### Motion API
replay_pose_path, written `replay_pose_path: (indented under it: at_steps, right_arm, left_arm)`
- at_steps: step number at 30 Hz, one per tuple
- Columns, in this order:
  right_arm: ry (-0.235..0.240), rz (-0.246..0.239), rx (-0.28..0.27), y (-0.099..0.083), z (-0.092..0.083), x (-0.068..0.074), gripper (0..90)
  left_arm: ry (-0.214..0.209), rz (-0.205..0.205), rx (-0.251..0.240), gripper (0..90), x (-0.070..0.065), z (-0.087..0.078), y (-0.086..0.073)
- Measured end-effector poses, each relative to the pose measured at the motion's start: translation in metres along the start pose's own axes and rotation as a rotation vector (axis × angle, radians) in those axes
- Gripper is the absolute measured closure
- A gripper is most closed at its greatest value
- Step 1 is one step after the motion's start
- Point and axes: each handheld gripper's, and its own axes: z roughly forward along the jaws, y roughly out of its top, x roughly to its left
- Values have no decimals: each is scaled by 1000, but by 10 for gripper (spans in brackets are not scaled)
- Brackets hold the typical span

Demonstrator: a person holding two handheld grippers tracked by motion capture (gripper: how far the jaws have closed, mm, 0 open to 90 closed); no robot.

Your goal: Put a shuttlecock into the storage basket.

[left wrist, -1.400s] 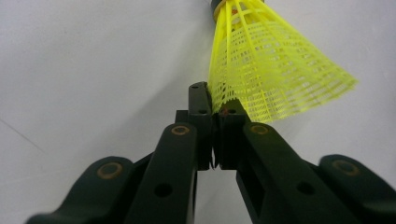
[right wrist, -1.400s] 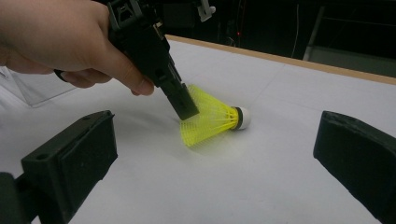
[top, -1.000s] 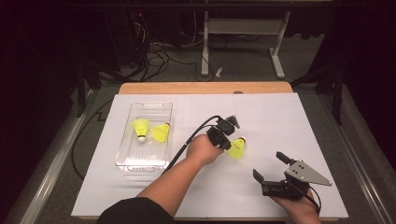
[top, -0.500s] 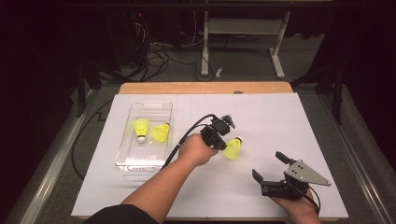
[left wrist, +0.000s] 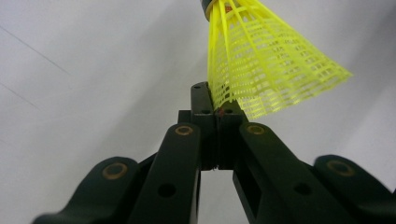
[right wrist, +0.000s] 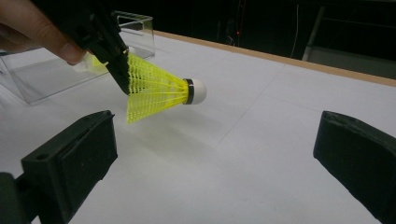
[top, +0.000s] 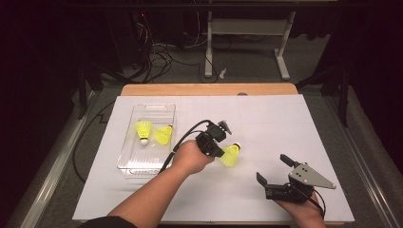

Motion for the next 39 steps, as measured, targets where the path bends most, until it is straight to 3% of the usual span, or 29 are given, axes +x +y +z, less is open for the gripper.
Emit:
replay_pose_path:
  at_steps: [14,25,39]
  right_arm:
    - [1,-1,4,0,1,0,0]
    - [1,-3,8,-1,1,1,0]
    - [0,-7,17,-1,3,2,0]
  left_arm:
    - [-4,-1,-8,896,-2,-5,-16]
    - [17,-14,-20,896,1,-19,-34]
    - [10,-32,-31,895,6,-36,-57]
